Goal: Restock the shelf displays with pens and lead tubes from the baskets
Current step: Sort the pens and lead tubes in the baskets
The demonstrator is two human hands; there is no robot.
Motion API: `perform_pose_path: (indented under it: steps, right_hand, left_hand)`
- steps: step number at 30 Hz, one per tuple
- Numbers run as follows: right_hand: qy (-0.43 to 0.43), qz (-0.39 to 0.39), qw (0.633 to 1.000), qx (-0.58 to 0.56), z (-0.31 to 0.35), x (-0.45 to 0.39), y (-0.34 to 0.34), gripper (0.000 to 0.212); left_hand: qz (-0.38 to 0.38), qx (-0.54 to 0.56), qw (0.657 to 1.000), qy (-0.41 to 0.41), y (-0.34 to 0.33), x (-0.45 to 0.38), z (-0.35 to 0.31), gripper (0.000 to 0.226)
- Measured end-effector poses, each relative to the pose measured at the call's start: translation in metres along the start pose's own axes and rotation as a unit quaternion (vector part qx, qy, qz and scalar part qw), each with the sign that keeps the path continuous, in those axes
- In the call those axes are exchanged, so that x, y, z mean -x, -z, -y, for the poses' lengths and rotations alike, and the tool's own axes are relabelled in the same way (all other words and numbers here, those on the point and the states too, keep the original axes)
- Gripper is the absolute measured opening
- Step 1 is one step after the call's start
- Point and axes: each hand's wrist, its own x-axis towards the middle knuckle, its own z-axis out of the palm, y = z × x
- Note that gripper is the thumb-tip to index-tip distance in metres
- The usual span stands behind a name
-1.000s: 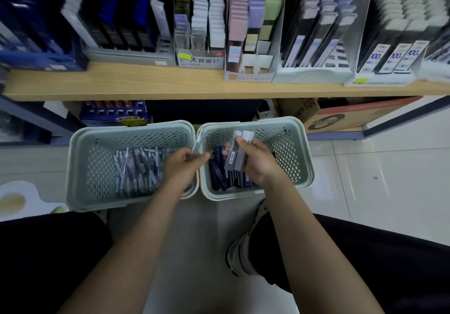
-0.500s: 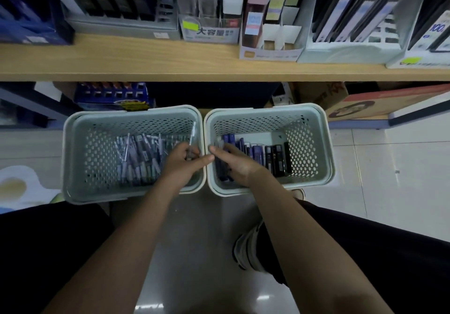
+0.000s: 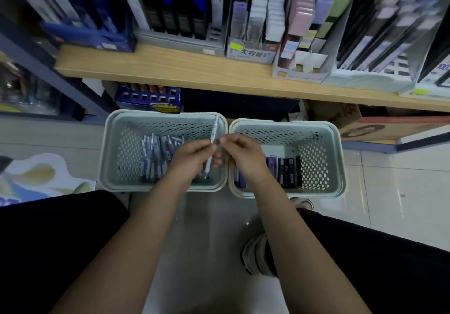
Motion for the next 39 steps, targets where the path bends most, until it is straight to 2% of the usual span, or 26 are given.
perform_pose_path:
  steps: [3, 5, 6, 7, 8, 9, 11, 13, 15, 19, 21, 24, 26, 28, 29, 31, 34, 37, 39]
  right_hand:
    - [0.018, 0.067, 0.997, 0.033, 0.010, 0.004, -0.027, 0.014]
    - [0.026, 0.085, 0.994, 0.070, 0.010, 0.004, -0.041, 0.016]
    - [0.023, 0.081, 0.993, 0.079, 0.009, 0.002, -0.047, 0.015]
    - [0.015, 0.073, 0.994, 0.085, 0.009, -0.001, -0.052, 0.014]
    - [0.002, 0.064, 0.994, 0.090, 0.008, -0.005, -0.057, 0.012]
    - [-0.013, 0.058, 0.994, 0.092, 0.006, -0.009, -0.062, 0.012]
    - [-0.048, 0.061, 0.993, 0.094, 0.000, -0.020, -0.071, 0.015]
    - [-0.090, 0.056, 0.989, 0.105, -0.008, -0.030, -0.082, 0.016]
    - [-0.129, 0.037, 0.980, 0.146, -0.021, -0.039, -0.091, 0.017]
    - [-0.183, 0.012, 0.955, 0.235, -0.050, -0.058, -0.103, 0.011]
    - [-0.200, 0.001, 0.947, 0.253, -0.062, -0.067, -0.104, 0.018]
    - [-0.151, -0.008, 0.952, 0.267, -0.060, -0.069, -0.113, 0.003]
    - [-0.124, 0.027, 0.967, 0.220, -0.055, -0.066, -0.125, 0.007]
    - [-0.108, 0.097, 0.964, 0.220, -0.053, -0.061, -0.140, 0.007]
    - [-0.104, 0.125, 0.958, 0.236, -0.054, -0.060, -0.148, 0.012]
    - [-0.097, 0.148, 0.947, 0.269, -0.059, -0.061, -0.162, 0.039]
    - [-0.089, 0.103, 0.946, 0.293, -0.068, -0.065, -0.175, 0.074]
    - [-0.074, 0.075, 0.943, 0.316, -0.074, -0.069, -0.185, 0.079]
    - [-0.060, 0.060, 0.935, 0.344, -0.081, -0.077, -0.194, 0.090]
  left_hand:
    - [0.012, 0.000, 1.000, -0.026, 0.018, 0.012, -0.011, 0.014]
    - [-0.012, -0.021, 0.999, -0.037, 0.032, 0.016, -0.012, 0.006]
    - [-0.029, -0.067, 0.996, -0.050, 0.042, 0.017, -0.010, 0.005]
    - [-0.053, -0.150, 0.985, -0.068, 0.053, 0.017, -0.006, 0.018]
    - [-0.085, -0.258, 0.958, -0.097, 0.068, 0.016, 0.002, 0.036]
    - [-0.130, -0.358, 0.915, -0.132, 0.085, 0.015, 0.010, 0.054]
    - [-0.215, -0.478, 0.833, -0.178, 0.122, 0.017, 0.027, 0.077]
    - [-0.246, -0.530, 0.793, -0.176, 0.154, 0.021, 0.043, 0.088]
    - [-0.237, -0.564, 0.776, -0.153, 0.174, 0.023, 0.060, 0.096]
    - [-0.221, -0.564, 0.781, -0.148, 0.182, 0.021, 0.077, 0.100]
    - [-0.220, -0.557, 0.783, -0.166, 0.183, 0.020, 0.080, 0.100]
    - [-0.225, -0.554, 0.778, -0.194, 0.183, 0.019, 0.083, 0.100]
    - [-0.226, -0.554, 0.775, -0.203, 0.183, 0.018, 0.084, 0.102]
    - [-0.223, -0.552, 0.776, -0.207, 0.183, 0.019, 0.083, 0.104]
    - [-0.221, -0.550, 0.778, -0.208, 0.184, 0.019, 0.083, 0.106]
    - [-0.215, -0.548, 0.782, -0.206, 0.184, 0.019, 0.082, 0.110]
    - [-0.213, -0.549, 0.783, -0.198, 0.184, 0.019, 0.081, 0.114]
    - [-0.222, -0.547, 0.783, -0.199, 0.183, 0.018, 0.082, 0.115]
    - [-0.229, -0.541, 0.784, -0.203, 0.182, 0.017, 0.083, 0.115]
